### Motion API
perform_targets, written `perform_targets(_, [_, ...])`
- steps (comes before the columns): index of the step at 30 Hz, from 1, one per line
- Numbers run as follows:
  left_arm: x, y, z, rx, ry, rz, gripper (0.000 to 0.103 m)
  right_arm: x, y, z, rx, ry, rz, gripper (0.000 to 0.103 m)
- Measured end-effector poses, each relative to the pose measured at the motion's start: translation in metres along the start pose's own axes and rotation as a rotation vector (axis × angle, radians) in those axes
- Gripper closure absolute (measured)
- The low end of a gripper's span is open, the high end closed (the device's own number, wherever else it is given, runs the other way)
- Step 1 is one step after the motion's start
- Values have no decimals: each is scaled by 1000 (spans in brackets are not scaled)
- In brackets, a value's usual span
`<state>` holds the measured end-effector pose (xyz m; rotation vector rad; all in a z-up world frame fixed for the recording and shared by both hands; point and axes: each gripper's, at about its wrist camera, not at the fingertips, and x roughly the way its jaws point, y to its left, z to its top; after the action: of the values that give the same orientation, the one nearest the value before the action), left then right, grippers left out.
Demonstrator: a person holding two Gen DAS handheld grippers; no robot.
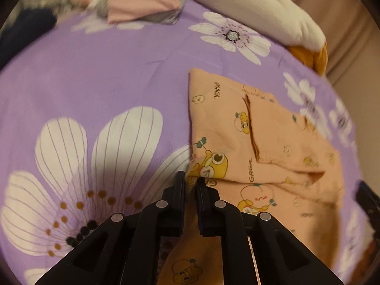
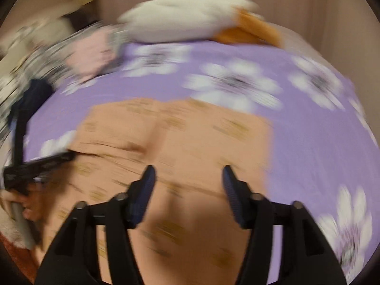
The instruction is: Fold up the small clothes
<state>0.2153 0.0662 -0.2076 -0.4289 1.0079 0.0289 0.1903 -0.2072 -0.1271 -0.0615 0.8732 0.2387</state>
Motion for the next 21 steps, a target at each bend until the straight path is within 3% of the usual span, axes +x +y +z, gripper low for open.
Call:
perform_targets(3, [0,3,1,-28,12,-28,93,46,52,30,-79,55,65,40])
perform_targets(7, [1,-4,0,-4,11,-2,93,104,93,34,-111,188,78,41])
perform_targets(9, [1,-6,1,8,14,7,93,113,110,32,-120,186,135,41])
perform_targets(10, [2,-6,1,0,17,6,93,115,116,32,-148,162,113,42])
perform_targets(11, [3,-6,2,-8,17,5,93,116,120,33,-172,145,72,49])
perform_targets(12, [3,-6,1,-13,16,4,93,118,121,36,-183,131,25,76])
perform_targets(13, [3,-6,1,-11,13,7,93,120,118,38,-173,133,-10,89])
perform_targets(15, [3,-8,0,0,7,17,93,120,96,45,-63,136,-28,96])
perform_targets(18, [3,-10,-2,9,0,31,93,99,47,48,160,76,36,96])
perform_targets(21, [3,-11,-3,8,-9,39,93,74,-2,40,299,18,24,96])
